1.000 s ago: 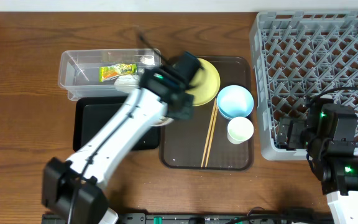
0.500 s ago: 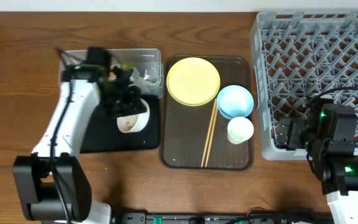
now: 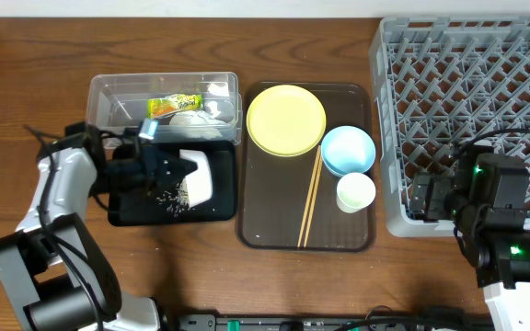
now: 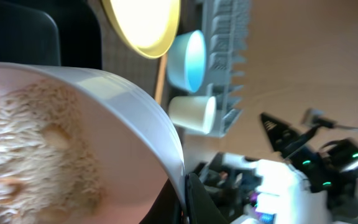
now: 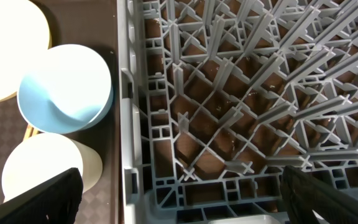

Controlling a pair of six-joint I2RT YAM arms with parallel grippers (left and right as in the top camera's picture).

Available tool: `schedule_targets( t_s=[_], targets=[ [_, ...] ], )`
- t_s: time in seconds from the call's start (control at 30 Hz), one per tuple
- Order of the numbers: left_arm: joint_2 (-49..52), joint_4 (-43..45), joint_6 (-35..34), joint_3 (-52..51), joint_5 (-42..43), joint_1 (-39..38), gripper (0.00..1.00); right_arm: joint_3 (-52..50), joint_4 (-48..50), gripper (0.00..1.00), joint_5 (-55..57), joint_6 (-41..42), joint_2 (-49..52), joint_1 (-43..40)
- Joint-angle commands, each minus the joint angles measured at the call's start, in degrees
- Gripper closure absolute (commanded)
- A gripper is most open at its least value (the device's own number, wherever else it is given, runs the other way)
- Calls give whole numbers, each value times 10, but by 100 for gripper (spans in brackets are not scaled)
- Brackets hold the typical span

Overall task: Sort waste into correct bins and load items into the dishwasher rack
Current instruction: 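Lift the rice bowl and move it over the black tray, then tilt the bowl with the left gripper to pour rice onto the black tray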

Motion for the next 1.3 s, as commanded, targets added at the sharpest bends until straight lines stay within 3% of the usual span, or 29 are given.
schedule_targets(
  t_s=[0.0,0.2,0.4,0.6,0.93,1.27],
  targets=[
    [-5,-1,-24,-5,65,25,94,12,-2,1,-2,6,-3,10],
    [-5,-1,-146,-5,110,44,94,12,-2,1,-2,6,-3,10],
    [-5,-1,-212,-5,111,49,94,12,-2,1,-2,6,-3,10],
    [-5,-1,-219,-5,173,49,94,12,-2,1,-2,5,-3,10],
    [-5,1,-221,-5,173,49,94,12,-3,1,-2,6,-3,10],
    [-5,1,-276,-5,173,49,94,12,-3,1,-2,6,-3,10]
  ],
)
